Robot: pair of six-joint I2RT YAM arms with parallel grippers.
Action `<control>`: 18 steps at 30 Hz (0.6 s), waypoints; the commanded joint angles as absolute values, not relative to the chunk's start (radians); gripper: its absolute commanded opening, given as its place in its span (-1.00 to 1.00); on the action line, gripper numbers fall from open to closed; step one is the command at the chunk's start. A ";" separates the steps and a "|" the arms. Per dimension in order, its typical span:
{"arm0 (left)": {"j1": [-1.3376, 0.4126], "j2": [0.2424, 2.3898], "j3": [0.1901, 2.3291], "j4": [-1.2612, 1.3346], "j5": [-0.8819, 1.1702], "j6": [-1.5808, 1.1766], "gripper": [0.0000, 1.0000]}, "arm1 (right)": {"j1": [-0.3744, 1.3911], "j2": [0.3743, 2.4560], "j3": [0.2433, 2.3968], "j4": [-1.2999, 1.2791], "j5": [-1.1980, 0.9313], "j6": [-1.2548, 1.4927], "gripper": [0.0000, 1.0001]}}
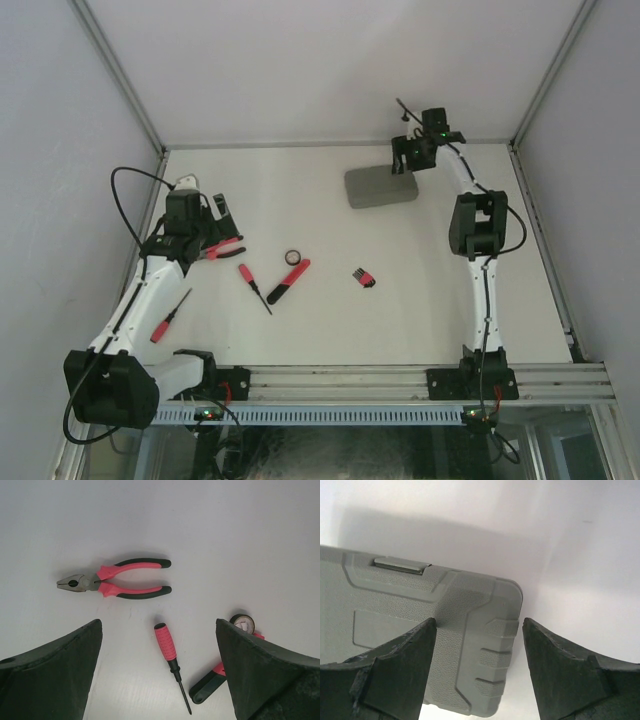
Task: Sort the tools into containers
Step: Move the storage box to the center of the board.
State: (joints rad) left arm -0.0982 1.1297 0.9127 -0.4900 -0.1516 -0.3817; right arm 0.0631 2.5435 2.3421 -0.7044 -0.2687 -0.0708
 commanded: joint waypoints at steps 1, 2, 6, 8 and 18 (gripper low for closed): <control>-0.094 1.109 0.967 -0.490 -0.124 -0.384 0.96 | 0.168 2.525 2.260 -0.869 -0.237 -0.250 0.39; -0.093 1.108 0.967 -0.490 -0.122 -0.384 0.95 | 0.184 2.518 2.259 -0.881 -0.231 -0.272 0.40; -0.093 1.111 0.968 -0.491 -0.105 -0.383 0.95 | 0.231 2.503 2.286 -0.936 -0.268 -0.303 0.41; -0.094 1.112 0.971 -0.491 -0.096 -0.382 0.95 | 0.249 2.486 2.288 -0.957 -0.290 -0.307 0.41; -0.093 1.127 0.967 -0.487 -0.051 -0.381 0.96 | 0.328 2.295 2.094 -0.864 -0.281 -0.256 0.44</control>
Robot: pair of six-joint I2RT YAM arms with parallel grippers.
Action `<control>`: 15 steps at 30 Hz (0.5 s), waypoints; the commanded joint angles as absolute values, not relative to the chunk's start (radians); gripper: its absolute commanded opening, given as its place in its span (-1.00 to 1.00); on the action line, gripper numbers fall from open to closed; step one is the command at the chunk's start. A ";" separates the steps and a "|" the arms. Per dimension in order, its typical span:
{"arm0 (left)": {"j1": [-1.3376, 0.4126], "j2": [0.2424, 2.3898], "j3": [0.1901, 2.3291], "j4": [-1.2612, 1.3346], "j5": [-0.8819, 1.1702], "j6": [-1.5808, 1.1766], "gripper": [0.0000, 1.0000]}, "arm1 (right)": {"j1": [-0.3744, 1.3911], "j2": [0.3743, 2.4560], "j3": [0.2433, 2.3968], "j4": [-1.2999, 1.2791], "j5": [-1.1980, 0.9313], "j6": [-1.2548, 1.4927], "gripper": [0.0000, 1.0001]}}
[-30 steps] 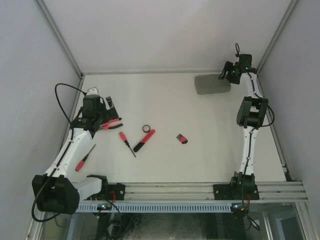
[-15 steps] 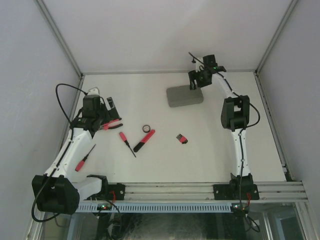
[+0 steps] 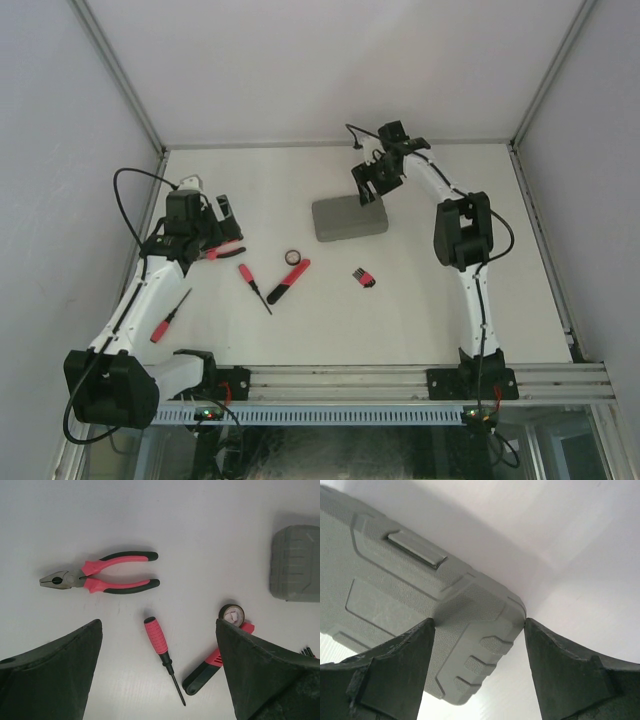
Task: Sort the tools into containers
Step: Move the storage box to the center of the board.
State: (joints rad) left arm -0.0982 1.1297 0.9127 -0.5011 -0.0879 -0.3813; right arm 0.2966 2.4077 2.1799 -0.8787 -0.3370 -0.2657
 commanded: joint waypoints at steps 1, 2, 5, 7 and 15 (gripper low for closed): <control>-0.094 1.130 0.966 -0.486 -0.048 -0.380 0.95 | 0.333 2.269 2.076 -0.825 -0.258 -0.242 0.47; -0.095 1.130 0.964 -0.484 -0.047 -0.379 0.95 | 0.337 2.244 2.062 -0.796 -0.231 -0.226 0.50; -0.094 1.132 0.954 -0.482 -0.052 -0.371 0.95 | 0.349 2.179 2.041 -0.706 -0.102 -0.137 0.59; -0.094 1.138 0.953 -0.479 -0.059 -0.368 0.96 | 0.356 2.154 2.035 -0.662 -0.034 -0.049 0.60; -0.094 1.154 0.962 -0.469 -0.063 -0.365 0.96 | 0.387 2.065 1.859 -0.476 0.016 0.299 0.69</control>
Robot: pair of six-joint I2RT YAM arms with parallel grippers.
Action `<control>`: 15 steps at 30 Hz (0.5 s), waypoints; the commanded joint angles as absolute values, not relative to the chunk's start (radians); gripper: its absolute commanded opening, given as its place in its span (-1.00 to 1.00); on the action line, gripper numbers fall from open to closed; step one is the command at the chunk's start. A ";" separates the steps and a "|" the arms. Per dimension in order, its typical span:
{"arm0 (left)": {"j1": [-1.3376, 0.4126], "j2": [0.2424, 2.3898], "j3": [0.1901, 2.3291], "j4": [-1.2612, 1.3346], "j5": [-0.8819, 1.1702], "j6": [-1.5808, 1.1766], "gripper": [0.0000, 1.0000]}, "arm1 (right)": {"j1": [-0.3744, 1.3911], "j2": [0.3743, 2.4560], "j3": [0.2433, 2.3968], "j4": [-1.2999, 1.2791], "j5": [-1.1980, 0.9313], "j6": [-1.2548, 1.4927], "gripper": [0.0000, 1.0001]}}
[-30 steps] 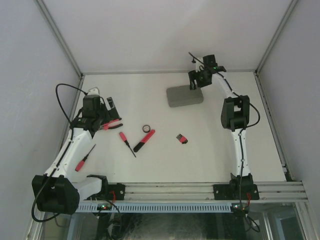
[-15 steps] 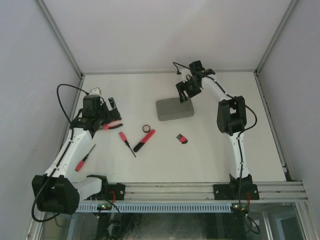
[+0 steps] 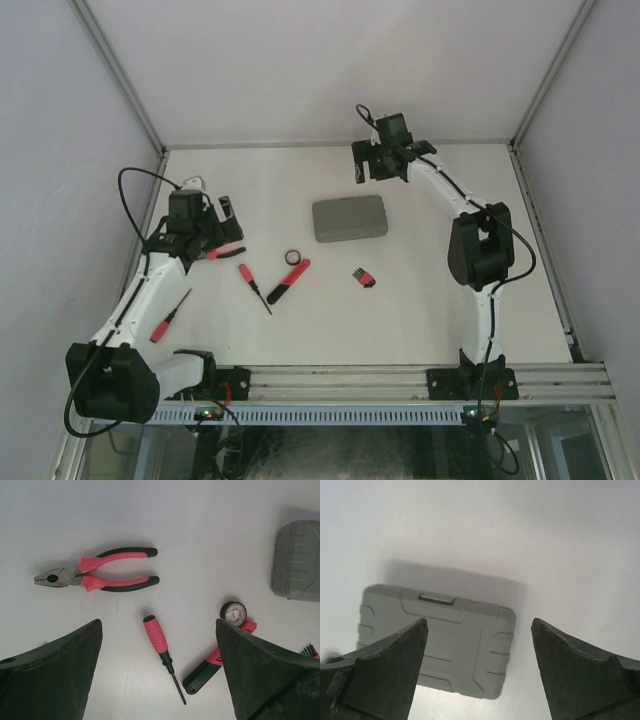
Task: Sort the tools into containers
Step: Move the storage box to the center of the board.
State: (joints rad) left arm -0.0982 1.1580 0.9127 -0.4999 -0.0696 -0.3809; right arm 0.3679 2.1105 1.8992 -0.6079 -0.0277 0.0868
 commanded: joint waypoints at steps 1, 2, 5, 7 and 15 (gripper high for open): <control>-0.094 1.153 0.965 -0.468 -0.062 -0.364 0.96 | 0.400 2.081 1.879 -0.485 0.028 0.307 0.69; -0.095 1.154 0.968 -0.466 -0.059 -0.365 0.95 | 0.414 2.097 1.906 -0.493 0.030 0.307 0.69; -0.094 1.146 0.970 -0.467 -0.057 -0.365 0.95 | 0.462 2.157 1.997 -0.501 0.010 0.292 0.67; -0.094 1.137 0.968 -0.467 -0.068 -0.365 0.95 | 0.494 2.201 2.060 -0.500 -0.024 0.290 0.65; -0.095 1.123 0.971 -0.468 -0.071 -0.364 0.95 | 0.567 2.413 2.328 -0.525 -0.087 0.269 0.61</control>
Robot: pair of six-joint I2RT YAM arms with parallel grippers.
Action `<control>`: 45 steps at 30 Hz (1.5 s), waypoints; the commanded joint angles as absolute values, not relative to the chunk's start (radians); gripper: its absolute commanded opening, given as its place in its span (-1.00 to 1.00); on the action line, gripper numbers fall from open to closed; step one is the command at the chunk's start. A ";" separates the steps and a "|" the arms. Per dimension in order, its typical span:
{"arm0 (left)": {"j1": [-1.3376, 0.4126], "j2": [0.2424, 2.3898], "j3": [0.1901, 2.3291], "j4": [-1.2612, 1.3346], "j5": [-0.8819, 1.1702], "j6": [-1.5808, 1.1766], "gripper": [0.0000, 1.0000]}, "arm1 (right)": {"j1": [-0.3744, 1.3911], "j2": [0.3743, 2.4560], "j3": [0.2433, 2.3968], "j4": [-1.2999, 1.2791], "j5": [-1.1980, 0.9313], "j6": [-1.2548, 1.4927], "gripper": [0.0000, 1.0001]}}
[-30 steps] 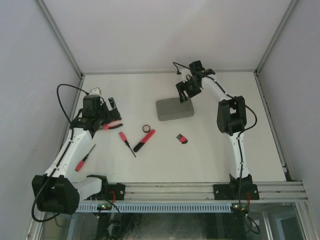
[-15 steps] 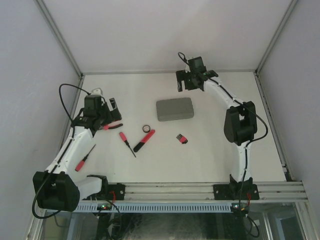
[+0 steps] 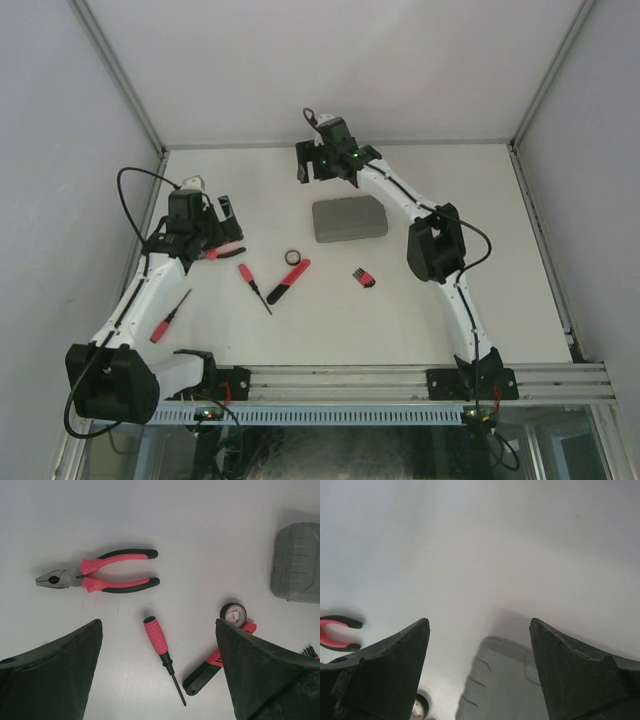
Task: Sort the tools into containers
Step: Move the storage box to the center of the board.
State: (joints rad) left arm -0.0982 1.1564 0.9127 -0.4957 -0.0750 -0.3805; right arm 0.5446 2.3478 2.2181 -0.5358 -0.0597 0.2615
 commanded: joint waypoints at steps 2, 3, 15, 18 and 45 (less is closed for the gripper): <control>-0.095 1.123 0.972 -0.468 -0.063 -0.367 0.95 | 0.576 2.454 2.369 -0.527 -0.089 0.263 0.61; -0.094 1.122 0.973 -0.467 -0.062 -0.366 0.95 | 0.578 2.473 2.388 -0.532 -0.087 0.261 0.61; -0.092 1.127 0.982 -0.465 -0.037 -0.371 0.95 | 0.580 2.520 2.389 -0.589 -0.119 0.193 0.60; -0.093 1.131 0.983 -0.466 -0.029 -0.373 0.95 | 0.583 2.499 2.343 -0.574 -0.181 0.163 0.59; -0.067 1.137 0.980 -0.469 -0.019 -0.382 0.95 | 0.608 2.396 2.174 -0.776 -0.339 -0.140 0.47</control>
State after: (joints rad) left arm -0.0753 1.1446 0.9127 -0.4957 -0.0376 -0.3813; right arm 0.6010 2.5072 2.2211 -0.7292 -0.2985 -0.0719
